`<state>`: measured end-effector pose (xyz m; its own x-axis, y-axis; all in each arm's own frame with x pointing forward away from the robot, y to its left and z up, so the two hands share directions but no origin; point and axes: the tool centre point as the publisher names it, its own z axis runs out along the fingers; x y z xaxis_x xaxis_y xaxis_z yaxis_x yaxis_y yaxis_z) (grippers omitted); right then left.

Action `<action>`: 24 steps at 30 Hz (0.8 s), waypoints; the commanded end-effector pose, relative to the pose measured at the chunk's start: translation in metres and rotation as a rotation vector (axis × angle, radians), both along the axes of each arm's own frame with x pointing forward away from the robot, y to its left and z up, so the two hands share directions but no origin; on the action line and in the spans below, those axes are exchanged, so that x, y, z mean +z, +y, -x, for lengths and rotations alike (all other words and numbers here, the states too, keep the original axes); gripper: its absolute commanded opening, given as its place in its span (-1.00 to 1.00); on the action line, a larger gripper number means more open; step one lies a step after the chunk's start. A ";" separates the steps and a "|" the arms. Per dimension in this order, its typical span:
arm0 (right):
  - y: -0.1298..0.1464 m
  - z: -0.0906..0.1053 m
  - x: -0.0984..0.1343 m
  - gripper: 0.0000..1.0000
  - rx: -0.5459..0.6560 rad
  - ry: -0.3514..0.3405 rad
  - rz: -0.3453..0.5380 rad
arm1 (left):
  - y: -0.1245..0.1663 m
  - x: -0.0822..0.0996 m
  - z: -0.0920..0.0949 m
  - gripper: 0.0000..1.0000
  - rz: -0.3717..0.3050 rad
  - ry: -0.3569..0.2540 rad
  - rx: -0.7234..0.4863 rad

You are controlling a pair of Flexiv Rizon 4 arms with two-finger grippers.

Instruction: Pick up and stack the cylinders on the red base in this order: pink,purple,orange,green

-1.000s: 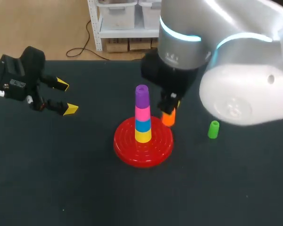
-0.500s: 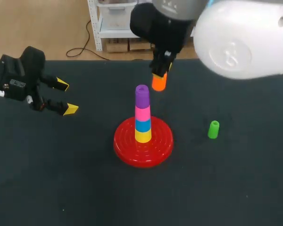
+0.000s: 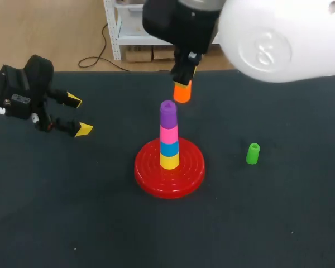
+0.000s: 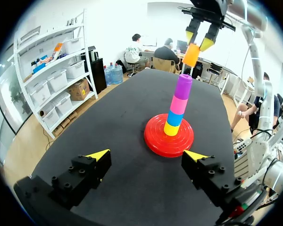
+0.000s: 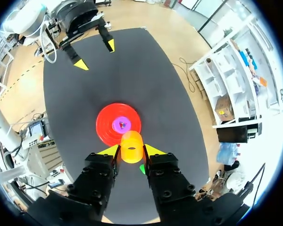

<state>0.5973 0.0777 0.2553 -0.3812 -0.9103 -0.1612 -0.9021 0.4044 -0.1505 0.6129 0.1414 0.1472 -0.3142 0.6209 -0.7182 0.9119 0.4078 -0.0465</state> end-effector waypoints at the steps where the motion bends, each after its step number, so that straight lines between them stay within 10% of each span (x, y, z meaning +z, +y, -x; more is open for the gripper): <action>1: 0.012 -0.005 -0.002 -1.00 0.003 0.016 0.030 | 0.000 0.000 -0.001 1.00 -0.004 0.004 0.000; 24: 0.028 -0.006 -0.015 -1.00 0.016 0.080 0.068 | 0.000 0.000 -0.001 1.00 -0.004 0.004 0.000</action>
<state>0.6010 0.1047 0.2411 -0.3740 -0.9246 -0.0717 -0.9185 0.3800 -0.1095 0.6129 0.1414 0.1472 -0.3142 0.6209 -0.7182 0.9119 0.4077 -0.0465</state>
